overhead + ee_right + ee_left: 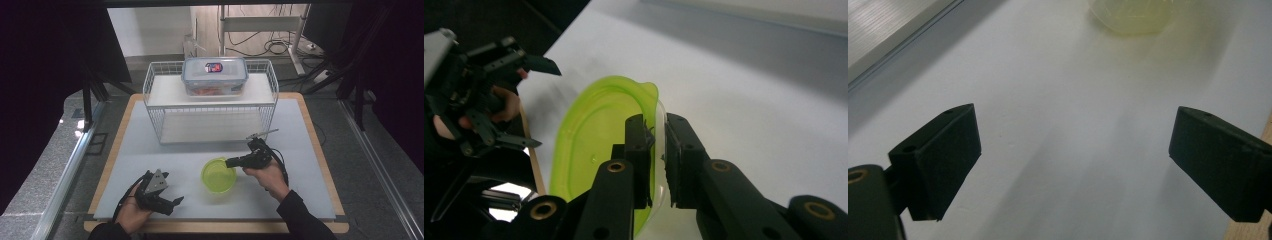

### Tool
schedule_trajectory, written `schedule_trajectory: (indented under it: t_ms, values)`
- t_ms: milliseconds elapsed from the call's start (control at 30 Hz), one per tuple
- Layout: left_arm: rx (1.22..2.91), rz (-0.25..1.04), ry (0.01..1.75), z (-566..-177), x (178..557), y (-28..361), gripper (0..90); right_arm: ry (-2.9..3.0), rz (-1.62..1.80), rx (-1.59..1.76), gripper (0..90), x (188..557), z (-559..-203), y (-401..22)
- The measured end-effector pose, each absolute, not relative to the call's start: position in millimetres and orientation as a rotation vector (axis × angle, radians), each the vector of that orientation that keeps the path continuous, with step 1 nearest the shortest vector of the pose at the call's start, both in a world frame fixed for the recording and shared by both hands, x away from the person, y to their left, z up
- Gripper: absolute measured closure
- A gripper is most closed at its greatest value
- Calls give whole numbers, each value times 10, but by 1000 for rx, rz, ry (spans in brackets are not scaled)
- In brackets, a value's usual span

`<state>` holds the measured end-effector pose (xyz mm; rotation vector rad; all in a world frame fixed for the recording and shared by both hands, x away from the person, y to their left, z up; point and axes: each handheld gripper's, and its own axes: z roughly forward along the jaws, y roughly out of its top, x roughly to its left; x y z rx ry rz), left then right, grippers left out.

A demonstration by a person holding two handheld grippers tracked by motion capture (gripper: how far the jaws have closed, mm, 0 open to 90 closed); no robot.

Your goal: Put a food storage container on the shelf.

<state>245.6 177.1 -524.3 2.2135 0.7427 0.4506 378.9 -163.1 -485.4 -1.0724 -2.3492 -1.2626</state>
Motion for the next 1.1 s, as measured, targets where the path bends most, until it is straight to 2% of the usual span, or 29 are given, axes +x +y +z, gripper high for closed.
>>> schedule_trajectory:
  t_ms: [1100]
  values:
    - [2206, 453, 746, -5236, 2457, 1776, 63, -2267, -1474, -1106, 843, 3777, -4495, -1834]
